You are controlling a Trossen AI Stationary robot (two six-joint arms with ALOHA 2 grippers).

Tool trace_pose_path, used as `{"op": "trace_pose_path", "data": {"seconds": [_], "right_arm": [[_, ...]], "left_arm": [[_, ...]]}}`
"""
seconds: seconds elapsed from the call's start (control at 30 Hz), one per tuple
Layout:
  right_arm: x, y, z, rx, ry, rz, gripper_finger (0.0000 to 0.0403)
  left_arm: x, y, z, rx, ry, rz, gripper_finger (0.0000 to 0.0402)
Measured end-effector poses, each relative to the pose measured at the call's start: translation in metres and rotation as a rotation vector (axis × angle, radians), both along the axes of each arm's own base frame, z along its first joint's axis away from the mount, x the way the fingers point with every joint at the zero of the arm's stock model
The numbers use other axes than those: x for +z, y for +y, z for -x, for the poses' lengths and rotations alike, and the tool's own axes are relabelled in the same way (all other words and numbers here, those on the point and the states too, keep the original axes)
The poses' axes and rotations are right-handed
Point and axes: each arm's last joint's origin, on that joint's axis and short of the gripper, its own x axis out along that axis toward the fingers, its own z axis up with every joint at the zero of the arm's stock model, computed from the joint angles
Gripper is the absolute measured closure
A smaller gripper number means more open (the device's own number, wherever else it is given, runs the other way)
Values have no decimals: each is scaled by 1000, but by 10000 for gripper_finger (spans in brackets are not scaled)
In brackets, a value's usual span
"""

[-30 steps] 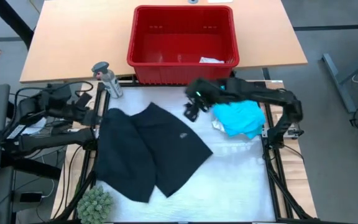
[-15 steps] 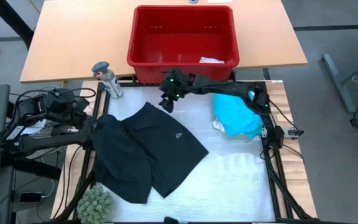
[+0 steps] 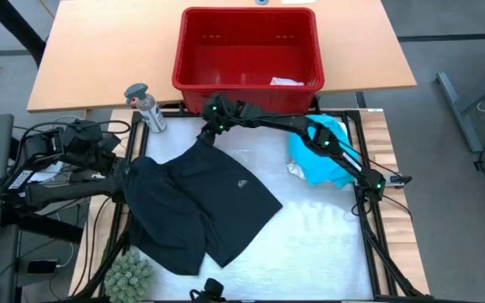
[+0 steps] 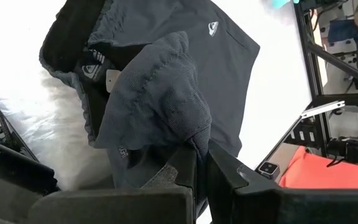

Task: Fold Laundry from Bin
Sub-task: Fold the black shorts

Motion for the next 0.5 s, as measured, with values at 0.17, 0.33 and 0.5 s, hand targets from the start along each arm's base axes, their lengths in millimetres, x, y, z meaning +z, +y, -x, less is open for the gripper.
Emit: {"op": "trace_pose_path", "data": {"seconds": [0.17, 0.33, 0.5], "right_arm": [[-25, -1, 1, -14, 87, -83, 148], [-25, -5, 0, -46, 66, -75, 148], [-27, -7, 0, -122, 68, -103, 148]], "left_arm": [[0, 0, 0, -13, 0, -12, 401], [0, 0, 0, -19, 0, -19, 401], [0, 0, 0, -20, -1, -19, 401]]}}
